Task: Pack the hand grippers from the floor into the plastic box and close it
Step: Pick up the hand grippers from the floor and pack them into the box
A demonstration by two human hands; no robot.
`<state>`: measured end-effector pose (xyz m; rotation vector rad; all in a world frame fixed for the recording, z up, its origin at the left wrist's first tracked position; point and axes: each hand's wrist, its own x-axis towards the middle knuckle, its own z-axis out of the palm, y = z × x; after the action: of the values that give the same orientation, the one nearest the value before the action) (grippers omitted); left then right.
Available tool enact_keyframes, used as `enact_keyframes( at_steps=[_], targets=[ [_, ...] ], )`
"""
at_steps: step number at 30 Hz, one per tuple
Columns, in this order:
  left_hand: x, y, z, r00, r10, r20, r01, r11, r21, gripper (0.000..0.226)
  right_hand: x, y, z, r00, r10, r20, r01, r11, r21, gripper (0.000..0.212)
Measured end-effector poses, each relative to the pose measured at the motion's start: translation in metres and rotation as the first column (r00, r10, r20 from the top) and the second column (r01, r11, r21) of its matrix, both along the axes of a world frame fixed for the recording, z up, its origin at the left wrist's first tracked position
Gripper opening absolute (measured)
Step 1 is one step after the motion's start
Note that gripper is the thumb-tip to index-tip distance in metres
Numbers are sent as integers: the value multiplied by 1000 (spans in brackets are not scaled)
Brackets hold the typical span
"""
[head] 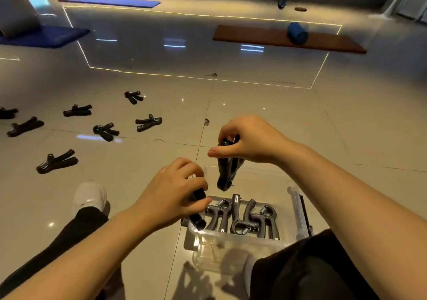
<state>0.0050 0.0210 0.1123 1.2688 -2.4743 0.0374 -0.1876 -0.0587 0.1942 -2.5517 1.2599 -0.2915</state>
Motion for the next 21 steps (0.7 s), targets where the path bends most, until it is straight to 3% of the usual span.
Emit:
enact_keyframes(
  at_steps=[4,11,14,18,21],
  targets=[
    [-19,-26,23,999,-34,34,31,995,99,46,-20,-5,-6,998,59,-15,-58,995,84,42],
    [-40,-48,-22,959,-217,181,226,974,-31,36,-39,-20,-44,959,152,-238,-156,988,1,38],
    [-50,-51,-66,975,-195,110,203,977,-65,29,-53,-28,-90,963,153,-222,-152,988,22,35],
    [-61,-51,-136,982,-183,-42,172,966,-193,23,-86,-36,-158,989,48,-138,-26,986,162,39],
    [-64,-53,-171,982,-163,-99,142,972,-186,26,-111,-40,-192,980,82,-180,-65,993,98,44]
  ],
)
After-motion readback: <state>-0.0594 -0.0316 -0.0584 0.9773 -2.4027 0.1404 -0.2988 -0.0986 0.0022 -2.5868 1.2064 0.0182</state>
